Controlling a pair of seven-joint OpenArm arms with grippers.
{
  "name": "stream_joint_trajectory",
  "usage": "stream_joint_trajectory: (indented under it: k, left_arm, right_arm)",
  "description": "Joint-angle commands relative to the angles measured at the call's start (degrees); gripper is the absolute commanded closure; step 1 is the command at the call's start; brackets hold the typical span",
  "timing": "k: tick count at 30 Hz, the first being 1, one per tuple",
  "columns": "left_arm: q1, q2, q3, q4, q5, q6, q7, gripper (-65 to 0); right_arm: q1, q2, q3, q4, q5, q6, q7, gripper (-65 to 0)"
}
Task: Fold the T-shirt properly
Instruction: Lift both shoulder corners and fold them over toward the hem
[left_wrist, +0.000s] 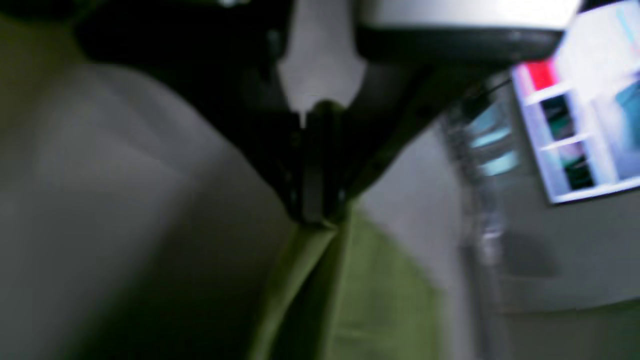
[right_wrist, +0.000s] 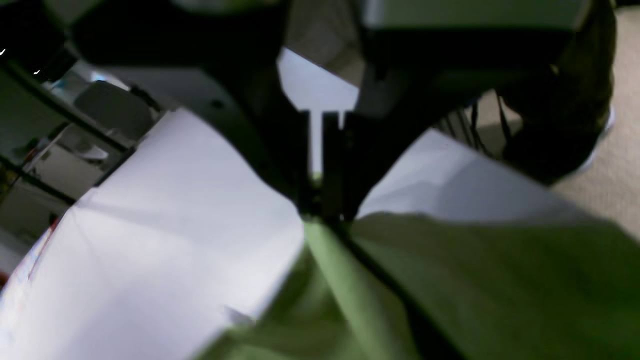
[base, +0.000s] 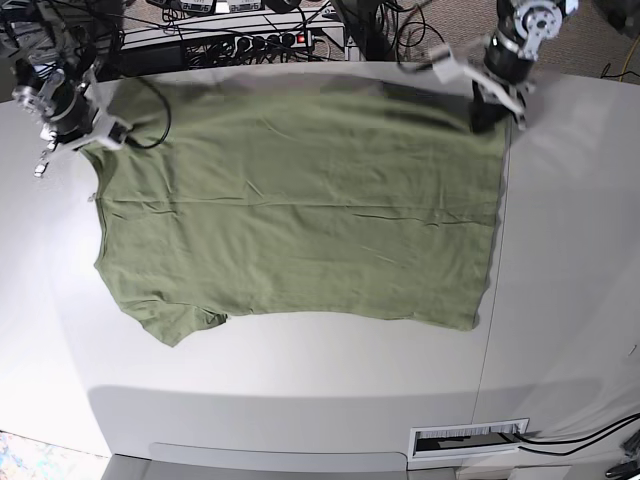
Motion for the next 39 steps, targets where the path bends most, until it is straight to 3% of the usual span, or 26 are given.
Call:
stream_joint_trajectory:
  k: [1, 7, 15, 23, 30, 39]
  left_arm:
    - [-0.35, -0.76, -0.22, 1.44, 0.59, 1.55, 0.13, 0.0]
    - [-5.55, -0.74, -0.22, 2.75, -0.52, 1.57, -0.87, 0.0]
    - [-15.08, -0.02, -0.2, 2.6, -14.03, 1.01, -3.63, 0.0]
    - [-21.94, 4.76, -0.2, -3.02, -24.92, -6.8, -8.7, 0.0]
    - [-26.27, 7.69, -0.04, -9.84, -26.12, -7.34, -11.72, 0.0]
    - [-30.6, 8.02, -0.04, -15.19, -28.85, -7.93, -14.21, 0.0]
  right_arm:
    - [0.31, 1.27, 1.79, 0.63, -0.48, -0.66, -0.11, 0.0]
    - [0.33, 0.98, 3.3, 0.63, -0.39, -0.66, 0.04, 0.0]
    - [0.76, -1.25, 3.3, 0.63, -0.44, -0.66, 0.02, 0.0]
    - [0.81, -3.69, 3.3, 0.63, -1.73, -0.68, 0.02, 0.0]
    - [2.64, -5.75, 3.34, 0.61, -2.95, -0.74, 0.02, 0.0]
    - [6.71, -5.68, 3.37, -2.51, -2.99, -0.94, -0.83, 0.0]
